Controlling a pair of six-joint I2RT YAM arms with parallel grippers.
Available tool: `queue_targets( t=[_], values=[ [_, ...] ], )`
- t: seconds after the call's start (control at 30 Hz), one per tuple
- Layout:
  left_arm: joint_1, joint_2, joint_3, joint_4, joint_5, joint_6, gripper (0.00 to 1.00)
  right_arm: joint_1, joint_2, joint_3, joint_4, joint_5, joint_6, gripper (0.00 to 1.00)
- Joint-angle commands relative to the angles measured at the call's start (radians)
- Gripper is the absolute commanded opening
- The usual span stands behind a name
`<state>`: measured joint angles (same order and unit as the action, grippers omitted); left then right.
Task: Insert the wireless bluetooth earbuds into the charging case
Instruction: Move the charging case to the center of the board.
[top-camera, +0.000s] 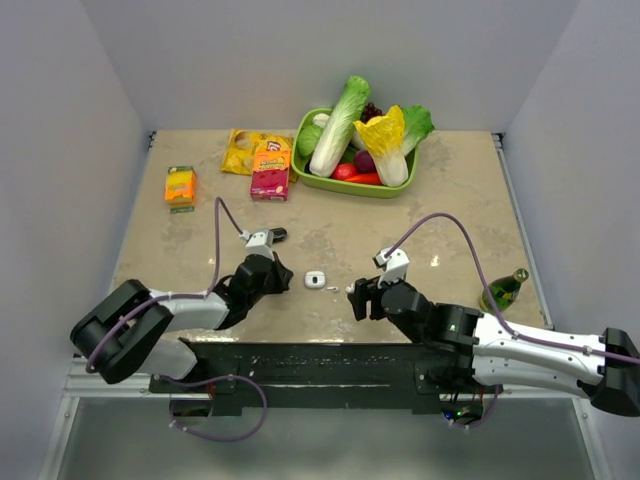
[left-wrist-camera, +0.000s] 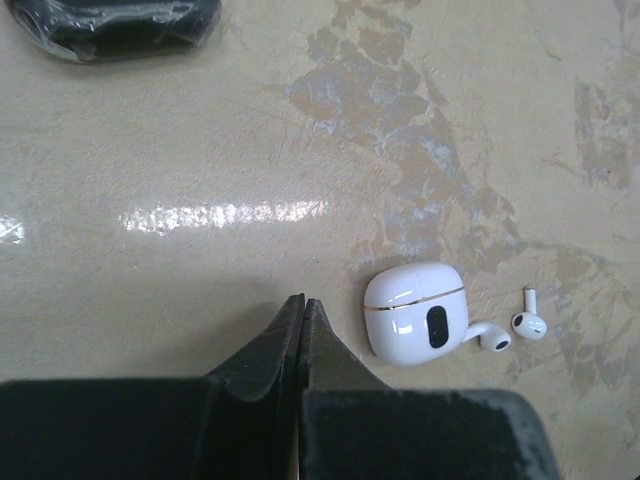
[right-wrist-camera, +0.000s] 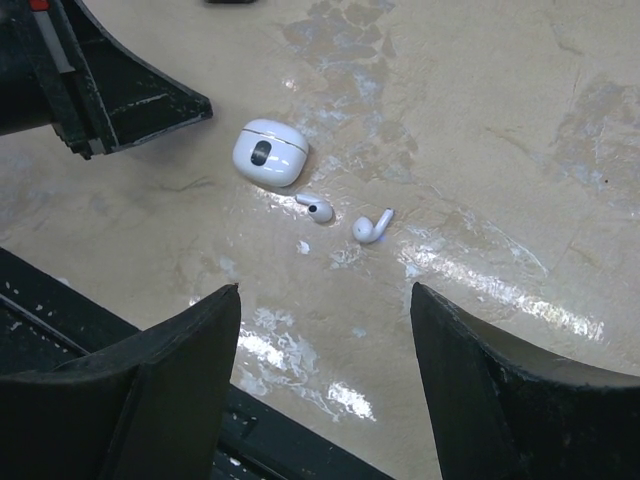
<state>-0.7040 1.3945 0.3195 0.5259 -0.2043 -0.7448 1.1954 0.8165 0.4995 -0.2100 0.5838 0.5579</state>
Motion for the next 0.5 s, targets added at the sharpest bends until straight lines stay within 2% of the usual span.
queue_targets(
  t=[0.0,0.17,0.23,0.33,0.47],
  values=[
    [0.003,-0.136,-0.026,-0.05,-0.044,0.019,0.03,0.0,-0.037,-0.002,0.018,0.008,0.017,0.72],
    [-0.038,-0.242,-0.103,-0.063,-0.052,-0.022,0.04,0.0,-0.04,-0.009,0.024,0.008,0.013,0.72],
    [-0.098,-0.255,-0.117,-0.044,-0.066,-0.037,0.03,0.0,-0.028,-0.003,0.027,0.005,0.011,0.72],
    [-0.182,-0.213,-0.111,-0.029,-0.096,-0.059,0.02,0.001,-0.008,0.002,0.029,0.004,0.008,0.72],
    [-0.203,-0.132,-0.118,0.042,-0.08,-0.093,0.0,0.001,0.0,0.013,0.02,0.004,0.008,0.72]
  ],
)
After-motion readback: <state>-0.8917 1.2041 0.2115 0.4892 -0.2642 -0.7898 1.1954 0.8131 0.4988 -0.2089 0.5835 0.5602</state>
